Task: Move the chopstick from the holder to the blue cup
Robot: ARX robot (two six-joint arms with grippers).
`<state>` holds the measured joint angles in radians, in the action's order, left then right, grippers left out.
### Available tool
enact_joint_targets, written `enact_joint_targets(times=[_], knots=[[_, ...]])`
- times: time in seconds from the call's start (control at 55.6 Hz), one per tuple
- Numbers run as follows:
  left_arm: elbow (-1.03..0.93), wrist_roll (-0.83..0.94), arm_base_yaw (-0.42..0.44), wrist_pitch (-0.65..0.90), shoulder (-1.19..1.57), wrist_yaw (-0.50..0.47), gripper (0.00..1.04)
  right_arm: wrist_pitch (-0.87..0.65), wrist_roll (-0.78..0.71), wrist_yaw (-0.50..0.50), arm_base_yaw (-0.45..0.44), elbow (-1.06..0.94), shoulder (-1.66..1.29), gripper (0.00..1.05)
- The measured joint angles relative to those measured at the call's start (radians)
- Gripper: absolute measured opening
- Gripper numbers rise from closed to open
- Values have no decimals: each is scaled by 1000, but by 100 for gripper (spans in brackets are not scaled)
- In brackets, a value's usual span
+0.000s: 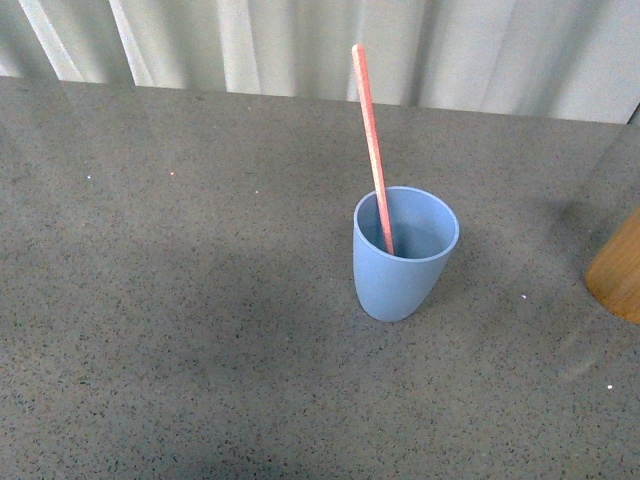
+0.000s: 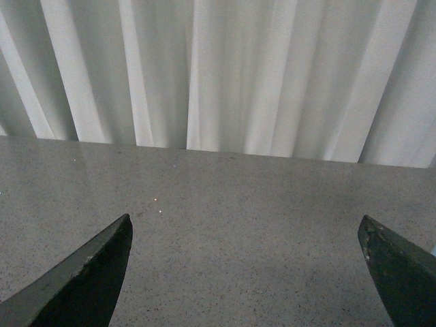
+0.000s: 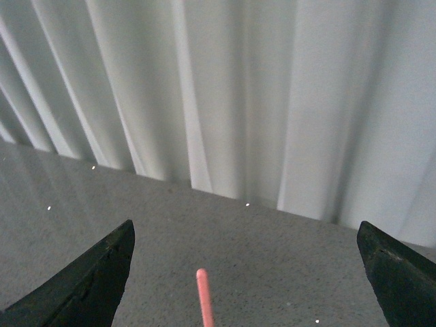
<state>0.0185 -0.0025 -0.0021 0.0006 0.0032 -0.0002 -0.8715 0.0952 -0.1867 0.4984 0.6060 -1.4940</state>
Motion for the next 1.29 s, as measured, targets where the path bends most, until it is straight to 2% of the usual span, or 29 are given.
enact_joint_targets(times=[0.108,0.216,0.342,0.414,0.504,0.629,0.755,0.899,1.079,1.151,1.295], knots=[[0,0,0,0,0,0,98,191,76,-119,-98,-69,192,95],[0,0,0,0,0,0,98,353,105,-180,-181,-155,354,95],[0,0,0,0,0,1,98,387,109,-182,-202,-193,428,94],[0,0,0,0,0,1,98,234,33,-89,-223,-244,431,83],[0,0,0,0,0,0,98,153,-36,-43,-251,-310,464,69],[0,0,0,0,0,-2,98,150,-72,-8,-293,-377,537,50],[0,0,0,0,0,-1,98,173,-85,31,-341,-441,620,23],[0,0,0,0,0,-1,98,206,-90,69,-371,-483,697,0],[0,0,0,0,0,-1,98,261,-93,97,-407,-524,790,1],[0,0,0,0,0,-1,98,291,-93,177,-464,-536,833,1],[0,0,0,0,0,-1,98,344,-93,183,-495,-556,911,1]])
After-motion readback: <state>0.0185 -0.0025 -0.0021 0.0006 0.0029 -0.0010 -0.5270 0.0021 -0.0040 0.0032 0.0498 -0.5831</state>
